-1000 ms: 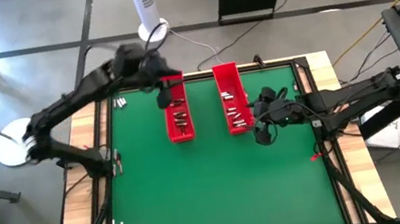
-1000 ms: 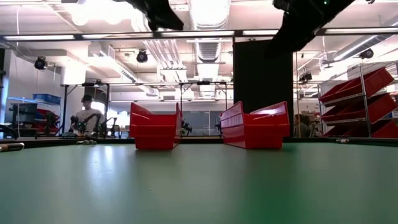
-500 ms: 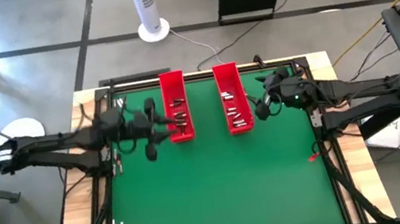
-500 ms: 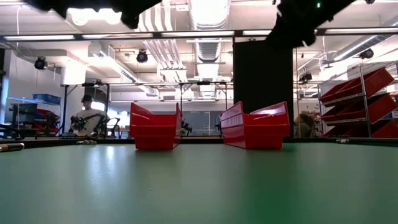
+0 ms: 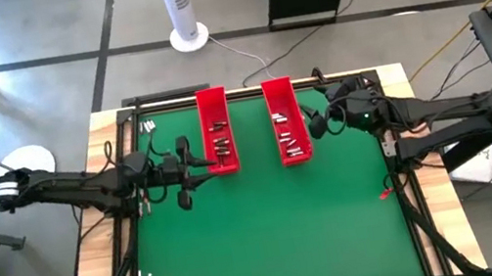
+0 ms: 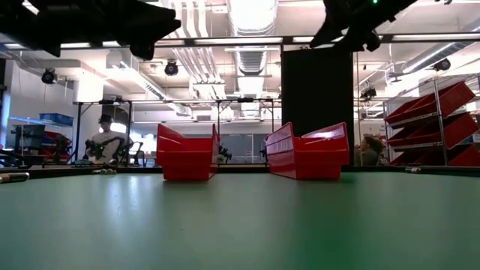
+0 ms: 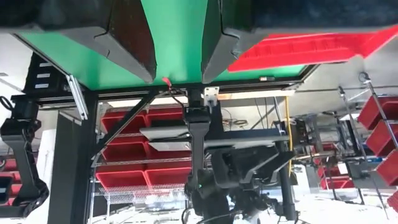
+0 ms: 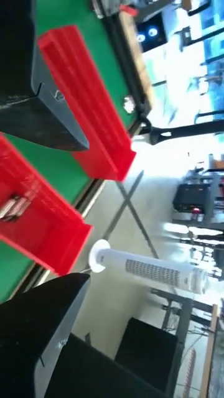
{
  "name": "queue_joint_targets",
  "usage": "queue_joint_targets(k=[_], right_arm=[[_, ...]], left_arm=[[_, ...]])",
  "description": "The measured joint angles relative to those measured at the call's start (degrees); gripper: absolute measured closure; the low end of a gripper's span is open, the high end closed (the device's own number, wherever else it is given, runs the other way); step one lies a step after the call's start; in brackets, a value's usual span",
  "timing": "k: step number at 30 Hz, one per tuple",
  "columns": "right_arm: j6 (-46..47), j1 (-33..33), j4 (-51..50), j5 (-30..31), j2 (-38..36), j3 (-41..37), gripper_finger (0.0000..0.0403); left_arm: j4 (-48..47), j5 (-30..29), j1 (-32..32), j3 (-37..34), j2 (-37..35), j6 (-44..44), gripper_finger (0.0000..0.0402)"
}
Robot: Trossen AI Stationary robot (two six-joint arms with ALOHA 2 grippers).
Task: Sort batteries
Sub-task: Put the brown battery into the left red bin
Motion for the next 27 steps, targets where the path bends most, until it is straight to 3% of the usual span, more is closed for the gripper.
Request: queue_joint_targets(k=[7,12,16,19,23,27], right_arm=[[2.74,-2.65,0.69,1.79,4.02,0.13,0.0088],[13.91,-11.18,-17.28,2.02,8.37,7.04,0.0083],[28.33,-21.01,-32.78,2.19,11.8,11.28,0.0078],[36.73,-27.24,-37.7,2.3,13.52,9.93,0.0084],[42.85,-31.81,-36.32,2.35,15.45,4.98,0.01],[55.27,-34.04,-34.36,2.47,17.85,-0.3,0.0117]], left_arm=[[0.0,0.0,0.0,0.14,0.07,1.09,0.0292],[0.42,-0.02,0.0,0.14,0.07,1.05,0.0292],[0.46,-0.02,0.0,0.14,0.09,1.05,0.0292],[1.19,0.0,0.0,0.14,0.11,1.03,0.0292],[1.53,0.01,0.0,0.14,0.26,1.03,0.0292],[1.49,0.01,0.0,0.14,0.26,0.97,0.0292]])
